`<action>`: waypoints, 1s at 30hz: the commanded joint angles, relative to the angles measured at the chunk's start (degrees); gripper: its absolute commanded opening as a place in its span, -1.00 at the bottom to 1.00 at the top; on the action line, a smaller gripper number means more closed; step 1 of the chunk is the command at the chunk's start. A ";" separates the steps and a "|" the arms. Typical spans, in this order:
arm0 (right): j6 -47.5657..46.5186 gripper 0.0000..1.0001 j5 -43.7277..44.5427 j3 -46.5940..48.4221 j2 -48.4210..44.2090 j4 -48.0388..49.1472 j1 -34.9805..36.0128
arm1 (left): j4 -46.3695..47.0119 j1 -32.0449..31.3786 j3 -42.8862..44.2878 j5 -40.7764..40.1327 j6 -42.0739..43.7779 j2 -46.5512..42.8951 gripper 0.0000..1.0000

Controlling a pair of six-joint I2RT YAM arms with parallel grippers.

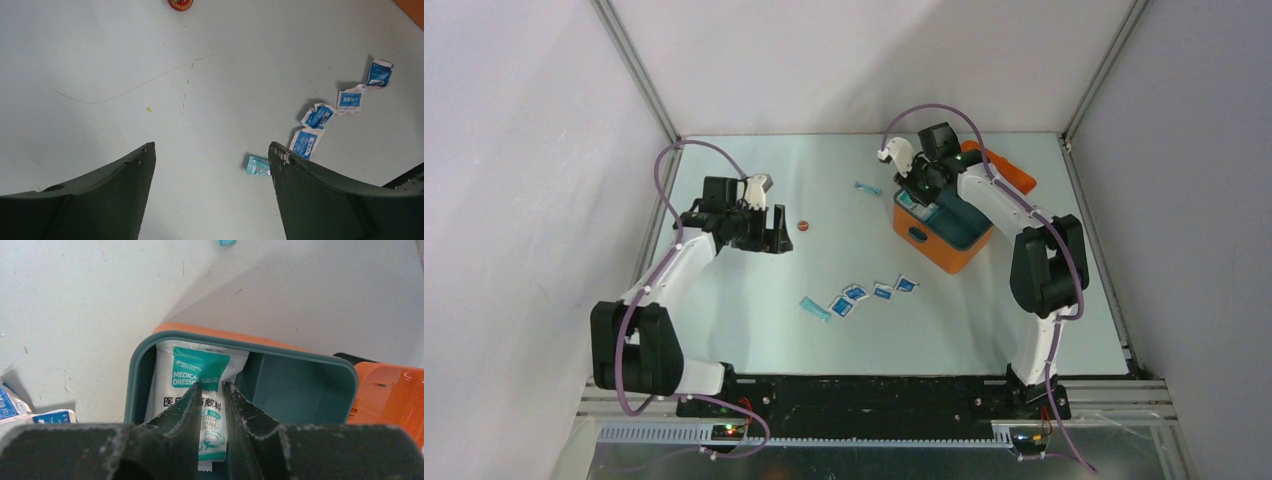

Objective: Organize the medicine kit

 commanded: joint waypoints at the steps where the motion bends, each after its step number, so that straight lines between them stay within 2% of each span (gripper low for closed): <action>1: 3.94 -0.41 3.64 0.63 -3.42 2.79 0.36 | 1.32 -0.38 3.53 -0.91 0.67 0.95 0.75; 10: 5.36 -0.35 3.12 2.57 -6.52 2.42 1.19 | -0.29 -0.38 5.08 -0.59 0.89 1.71 0.76; 16: 6.21 -0.34 2.42 4.55 -5.36 3.14 1.37 | -3.65 -0.29 6.22 -0.97 4.79 0.63 0.76; 18: 7.21 -0.25 0.84 6.18 -4.40 3.61 1.53 | -3.78 -0.27 6.57 -1.18 5.22 0.89 0.76; 20: 7.46 0.07 -2.54 8.47 -2.75 3.42 1.86 | -3.86 -0.26 7.14 -0.99 4.30 1.55 0.77; 22: 7.83 0.19 -5.76 11.21 -0.43 3.84 2.36 | -3.79 -0.27 7.94 -0.40 2.92 2.50 0.77; 25: 8.39 0.18 -8.10 16.56 3.85 4.10 3.32 | -3.72 -0.27 9.39 0.94 1.58 3.66 0.77; 30: 5.11 -0.02 -8.31 23.38 12.57 6.40 5.48 | -3.12 -0.27 14.75 3.01 -1.56 5.52 0.75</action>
